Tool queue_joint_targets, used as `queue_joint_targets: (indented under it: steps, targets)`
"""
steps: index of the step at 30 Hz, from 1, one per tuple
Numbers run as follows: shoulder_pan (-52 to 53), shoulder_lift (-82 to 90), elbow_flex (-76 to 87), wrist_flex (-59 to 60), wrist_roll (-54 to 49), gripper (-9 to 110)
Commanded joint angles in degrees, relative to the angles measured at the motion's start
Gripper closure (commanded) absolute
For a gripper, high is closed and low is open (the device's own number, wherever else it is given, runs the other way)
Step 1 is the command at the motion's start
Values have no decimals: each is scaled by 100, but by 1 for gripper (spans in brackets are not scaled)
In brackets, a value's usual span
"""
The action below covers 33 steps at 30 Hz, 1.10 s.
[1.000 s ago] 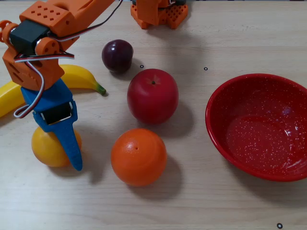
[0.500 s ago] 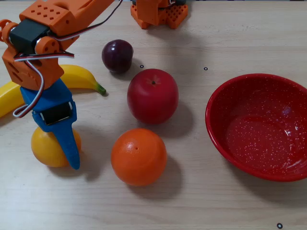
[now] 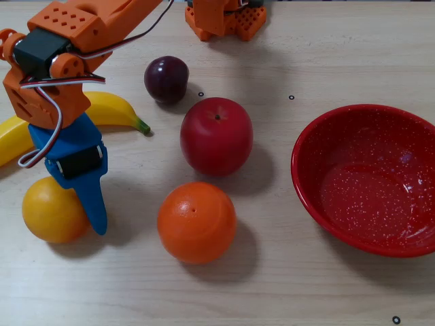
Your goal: Put peach in the red bowl.
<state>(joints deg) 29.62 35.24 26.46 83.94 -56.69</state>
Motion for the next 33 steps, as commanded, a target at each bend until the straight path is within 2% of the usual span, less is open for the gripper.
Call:
queue_joint_targets:
  steps: [1, 6, 14, 23, 33]
  targets:
    - [114, 422, -176, -132, -167, 67]
    - [105, 475, -167, -132, -70, 60]
    - [9, 782, -105, 158, 422, 57]
    - [105, 879, -114, 26, 791, 57]
    - [220, 861, -62, -545, 1652, 56]
